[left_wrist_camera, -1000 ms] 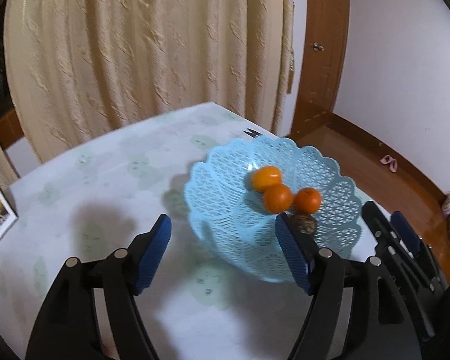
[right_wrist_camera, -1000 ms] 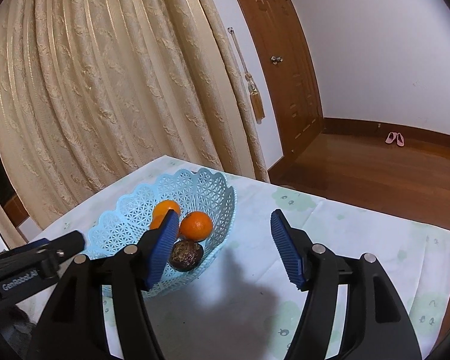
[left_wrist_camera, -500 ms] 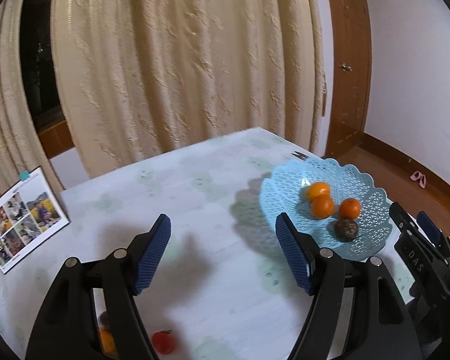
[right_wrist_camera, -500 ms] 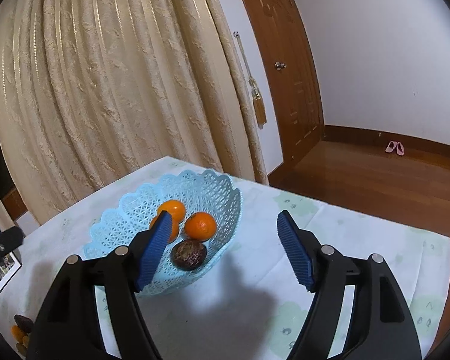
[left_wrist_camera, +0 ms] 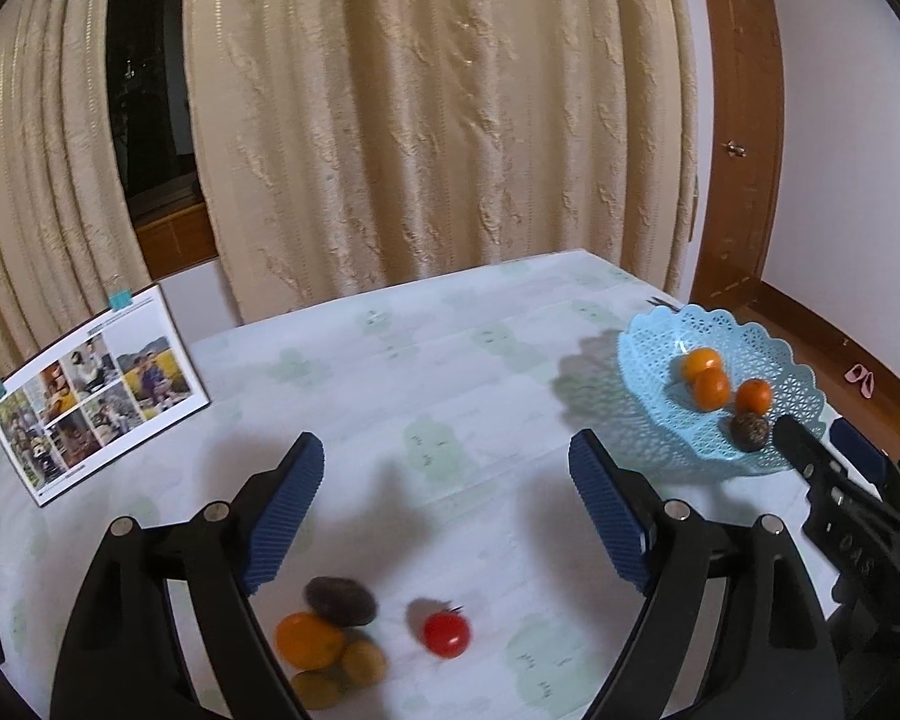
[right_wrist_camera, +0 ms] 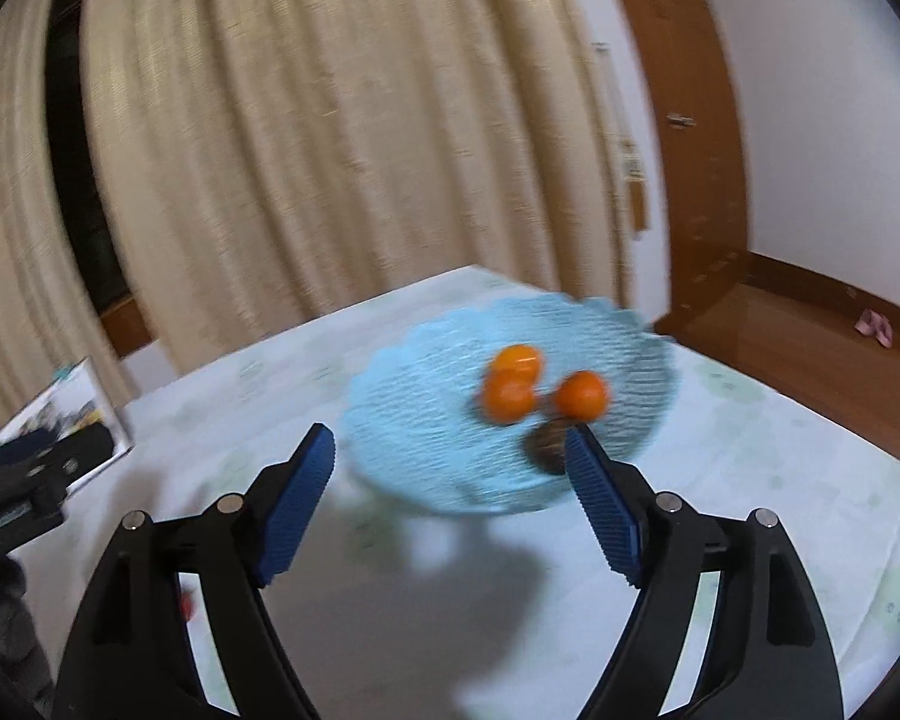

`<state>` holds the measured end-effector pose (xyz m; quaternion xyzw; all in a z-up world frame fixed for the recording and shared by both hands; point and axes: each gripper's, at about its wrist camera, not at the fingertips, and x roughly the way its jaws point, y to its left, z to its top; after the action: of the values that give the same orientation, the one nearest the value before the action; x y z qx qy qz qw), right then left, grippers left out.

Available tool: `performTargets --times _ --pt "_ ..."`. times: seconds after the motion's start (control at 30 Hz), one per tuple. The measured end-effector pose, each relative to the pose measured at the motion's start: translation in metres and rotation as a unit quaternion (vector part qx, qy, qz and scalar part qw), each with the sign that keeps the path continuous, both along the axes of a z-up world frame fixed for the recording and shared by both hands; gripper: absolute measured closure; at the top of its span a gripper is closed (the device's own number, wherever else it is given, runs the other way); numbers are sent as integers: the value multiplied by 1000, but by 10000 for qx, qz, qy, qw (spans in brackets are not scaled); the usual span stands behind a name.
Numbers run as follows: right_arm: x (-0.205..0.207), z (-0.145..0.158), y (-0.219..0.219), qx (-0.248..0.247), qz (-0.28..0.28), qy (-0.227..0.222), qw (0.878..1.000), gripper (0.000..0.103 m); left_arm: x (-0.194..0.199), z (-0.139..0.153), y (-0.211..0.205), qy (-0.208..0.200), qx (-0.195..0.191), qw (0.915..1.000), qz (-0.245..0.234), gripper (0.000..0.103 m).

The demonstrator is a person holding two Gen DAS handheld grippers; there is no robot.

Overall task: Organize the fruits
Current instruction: 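Move the right tool back to the fruit pile toward the red tomato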

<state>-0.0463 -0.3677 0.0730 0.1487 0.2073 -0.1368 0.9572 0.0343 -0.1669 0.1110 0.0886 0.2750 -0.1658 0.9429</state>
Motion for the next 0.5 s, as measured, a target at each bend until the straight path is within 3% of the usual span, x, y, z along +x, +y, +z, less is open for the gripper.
performTargets --times 0.5 --pt "31 -12 87 19 1627 746 9838 22 -6 -13 69 81 109 9987 486 19"
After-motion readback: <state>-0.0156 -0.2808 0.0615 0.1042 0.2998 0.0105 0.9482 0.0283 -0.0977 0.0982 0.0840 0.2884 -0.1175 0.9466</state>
